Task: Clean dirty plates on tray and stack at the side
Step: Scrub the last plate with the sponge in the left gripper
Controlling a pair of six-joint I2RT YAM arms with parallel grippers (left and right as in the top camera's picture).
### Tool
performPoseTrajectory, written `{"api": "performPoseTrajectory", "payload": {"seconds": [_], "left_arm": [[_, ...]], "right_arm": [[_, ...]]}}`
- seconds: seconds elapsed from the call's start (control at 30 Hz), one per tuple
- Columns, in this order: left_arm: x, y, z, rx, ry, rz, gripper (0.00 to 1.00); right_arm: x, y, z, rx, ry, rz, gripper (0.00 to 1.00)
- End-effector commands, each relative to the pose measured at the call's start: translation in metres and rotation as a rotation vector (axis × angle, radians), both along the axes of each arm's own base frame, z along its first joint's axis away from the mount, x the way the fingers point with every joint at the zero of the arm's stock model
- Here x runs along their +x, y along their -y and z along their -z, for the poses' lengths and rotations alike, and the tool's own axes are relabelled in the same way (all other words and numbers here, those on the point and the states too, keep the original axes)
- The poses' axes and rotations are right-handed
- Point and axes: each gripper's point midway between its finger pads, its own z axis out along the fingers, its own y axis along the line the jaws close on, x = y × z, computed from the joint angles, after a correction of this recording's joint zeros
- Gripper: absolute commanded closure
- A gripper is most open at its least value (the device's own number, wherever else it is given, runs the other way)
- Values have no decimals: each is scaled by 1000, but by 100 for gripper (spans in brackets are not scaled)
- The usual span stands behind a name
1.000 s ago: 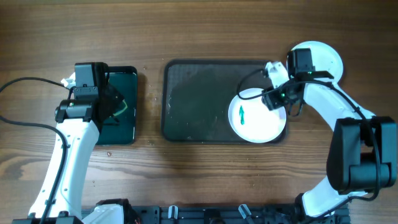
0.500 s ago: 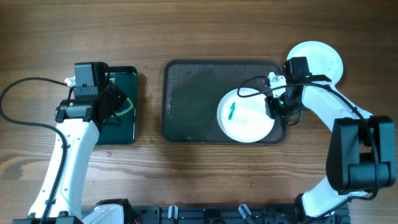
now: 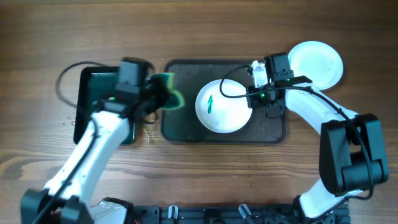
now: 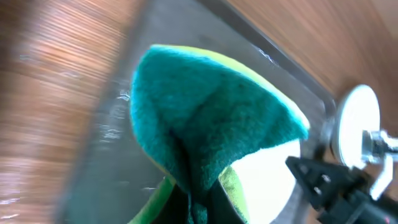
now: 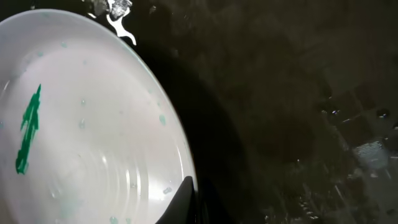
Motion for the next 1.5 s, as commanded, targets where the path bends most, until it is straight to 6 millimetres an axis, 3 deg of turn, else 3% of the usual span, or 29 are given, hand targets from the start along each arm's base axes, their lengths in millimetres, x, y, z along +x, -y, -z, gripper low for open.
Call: {"api": "performPoseTrajectory", "payload": {"seconds": [0.0, 0.03, 0.17, 0.33, 0.5, 0.63, 0.73, 0.83, 0.9, 1.0, 1.1, 1.23, 1.33, 1.4, 1.47], "left_arm": [[1, 66, 23, -74, -18, 76, 96], [4, 84, 30, -98, -10, 88, 96], [12, 121, 55, -152, -6, 96, 96], [8, 135, 95, -132, -60, 83, 96], [9, 116, 121, 3, -61, 36, 96], [5, 55, 138, 251, -103, -91, 96], [4, 17, 132, 353, -140, -163, 96], [16, 18, 109, 308, -100, -141, 96], [23, 33, 90, 224, -66, -118, 96], [26, 79, 68, 3, -38, -11, 96], [25, 105, 63, -79, -24, 38, 96], [19, 127, 80, -60, -15, 81, 96], [13, 127, 103, -5, -42, 78, 96], [11, 117, 121, 59, -67, 56, 96], [12, 88, 134, 204, -68, -15, 96]], "right_arm": [[-8, -4, 20, 35, -79, 42, 96], [-9, -4, 23, 33, -89, 42, 96], [-10, -4, 26, 31, -96, 42, 96], [-7, -4, 25, 33, -85, 42, 96], [-7, -4, 25, 33, -82, 41, 96], [-7, -4, 25, 32, -84, 39, 96], [-8, -4, 26, 30, -85, 34, 96], [-8, -4, 26, 31, -84, 34, 96], [-8, -4, 26, 31, -84, 34, 96], [-7, -4, 25, 32, -79, 34, 96], [-6, -4, 25, 32, -77, 34, 96], [-6, -4, 25, 33, -76, 34, 96], [-6, -4, 25, 32, -77, 34, 96], [-6, -4, 25, 32, -77, 34, 96], [-6, -4, 25, 32, -79, 35, 96]]}}
